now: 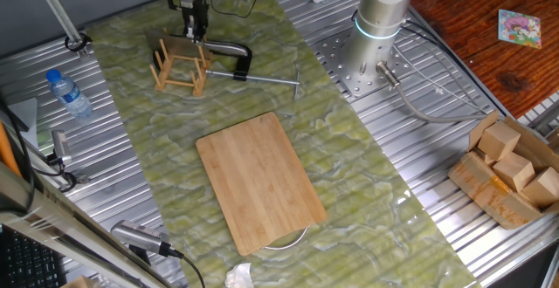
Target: Put the knife on the knife rack
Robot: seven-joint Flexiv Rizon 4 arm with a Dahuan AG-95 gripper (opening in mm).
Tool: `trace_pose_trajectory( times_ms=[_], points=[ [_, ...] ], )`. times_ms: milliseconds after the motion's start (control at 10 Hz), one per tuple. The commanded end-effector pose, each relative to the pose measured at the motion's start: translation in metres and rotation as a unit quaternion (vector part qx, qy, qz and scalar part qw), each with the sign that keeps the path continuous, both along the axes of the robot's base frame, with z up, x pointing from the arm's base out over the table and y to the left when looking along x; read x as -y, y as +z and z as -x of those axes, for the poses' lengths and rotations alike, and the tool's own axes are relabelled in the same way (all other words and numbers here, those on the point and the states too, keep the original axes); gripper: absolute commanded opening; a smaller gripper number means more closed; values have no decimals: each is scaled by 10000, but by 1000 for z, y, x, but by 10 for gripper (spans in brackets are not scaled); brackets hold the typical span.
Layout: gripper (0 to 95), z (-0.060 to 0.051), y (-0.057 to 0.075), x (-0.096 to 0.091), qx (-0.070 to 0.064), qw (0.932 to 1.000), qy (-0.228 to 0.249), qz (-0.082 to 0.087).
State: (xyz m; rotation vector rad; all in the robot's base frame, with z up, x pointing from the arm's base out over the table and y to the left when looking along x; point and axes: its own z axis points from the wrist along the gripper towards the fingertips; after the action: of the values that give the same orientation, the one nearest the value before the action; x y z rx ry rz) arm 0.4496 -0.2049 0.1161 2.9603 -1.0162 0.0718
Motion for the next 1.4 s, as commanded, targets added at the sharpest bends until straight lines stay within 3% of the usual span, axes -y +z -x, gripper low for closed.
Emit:
trace_pose_trajectory(
  times_ms=[100,1000,1400],
  points=[
    [0,2,2,0,20,10000,50,-21],
    [0,0,-16,0,78,9999,87,-75],
    [0,0,-18,0,81,9999,111,-46]
  ],
)
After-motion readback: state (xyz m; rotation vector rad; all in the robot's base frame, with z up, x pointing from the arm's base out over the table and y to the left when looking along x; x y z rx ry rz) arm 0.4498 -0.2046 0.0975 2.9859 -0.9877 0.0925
